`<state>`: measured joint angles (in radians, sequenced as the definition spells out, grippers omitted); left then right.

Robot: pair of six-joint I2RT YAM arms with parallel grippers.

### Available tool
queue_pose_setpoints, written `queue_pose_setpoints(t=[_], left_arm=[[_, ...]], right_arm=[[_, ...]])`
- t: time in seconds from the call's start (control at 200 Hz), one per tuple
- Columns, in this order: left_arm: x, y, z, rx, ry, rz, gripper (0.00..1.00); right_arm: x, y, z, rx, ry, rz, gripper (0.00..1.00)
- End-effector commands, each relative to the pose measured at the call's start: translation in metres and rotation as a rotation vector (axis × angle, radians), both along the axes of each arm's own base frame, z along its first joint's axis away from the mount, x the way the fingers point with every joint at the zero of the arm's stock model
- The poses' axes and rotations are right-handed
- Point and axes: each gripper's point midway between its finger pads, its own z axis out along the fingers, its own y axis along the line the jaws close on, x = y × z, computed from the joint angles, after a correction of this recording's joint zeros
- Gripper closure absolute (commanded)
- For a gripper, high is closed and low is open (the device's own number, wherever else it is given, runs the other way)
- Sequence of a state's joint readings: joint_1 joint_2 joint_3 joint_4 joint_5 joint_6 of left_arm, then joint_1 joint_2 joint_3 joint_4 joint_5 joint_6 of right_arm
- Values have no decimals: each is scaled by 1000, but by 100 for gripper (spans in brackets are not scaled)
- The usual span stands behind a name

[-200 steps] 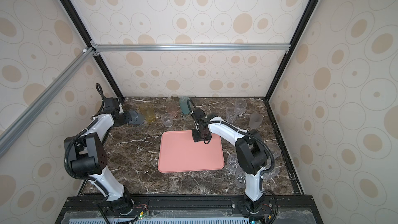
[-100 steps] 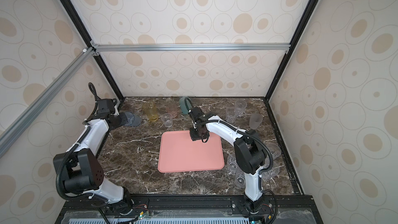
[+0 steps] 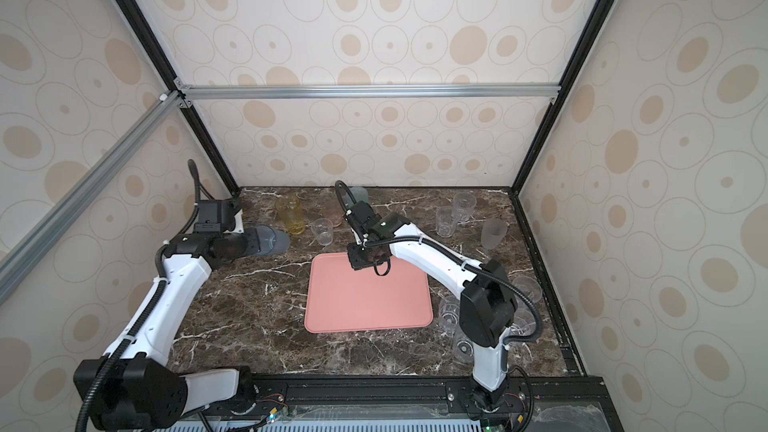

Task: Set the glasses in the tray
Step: 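Carry the blue glass over the tray while the right gripper reaches toward it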

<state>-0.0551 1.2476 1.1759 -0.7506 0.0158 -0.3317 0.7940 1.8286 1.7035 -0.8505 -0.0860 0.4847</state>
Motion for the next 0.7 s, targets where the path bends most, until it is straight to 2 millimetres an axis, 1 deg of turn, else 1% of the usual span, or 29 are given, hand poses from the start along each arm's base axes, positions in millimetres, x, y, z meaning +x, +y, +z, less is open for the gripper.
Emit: queue_pose_setpoints(t=[0.0, 0.095, 0.16, 0.22, 0.31, 0.4, 0.48, 0.61, 0.68, 0.695], left_arm=[[-23, -34, -10, -20, 84, -61, 100], [-29, -66, -17, -23, 110, -137, 100], [-28, -86, -20, -30, 114, -179, 100], [-27, -109, -24, -36, 120, -234, 100], [-23, -133, -36, -24, 143, -293, 100], [-18, -143, -51, 22, 189, -326, 100], [-13, -150, -61, 50, 217, -353, 100], [-7, -161, -70, 70, 250, -395, 100], [-4, -164, -73, 83, 263, -408, 100], [-4, -164, -74, 84, 265, -410, 98]], right_arm=[[-10, 5, 45, 95, -42, -5, 60], [-17, 13, 59, 142, -53, 9, 56], [-21, 17, 62, 162, -50, 15, 54], [-21, 17, 59, 166, -47, 3, 54], [-18, 12, 49, 154, -51, -24, 54], [-18, 7, 38, 146, -30, -47, 54], [-19, 3, 27, 133, -5, -55, 55], [-18, -5, 12, 112, 27, -80, 55], [-18, -4, 7, 125, 48, -78, 55], [-18, -3, 6, 127, 54, -76, 54]])
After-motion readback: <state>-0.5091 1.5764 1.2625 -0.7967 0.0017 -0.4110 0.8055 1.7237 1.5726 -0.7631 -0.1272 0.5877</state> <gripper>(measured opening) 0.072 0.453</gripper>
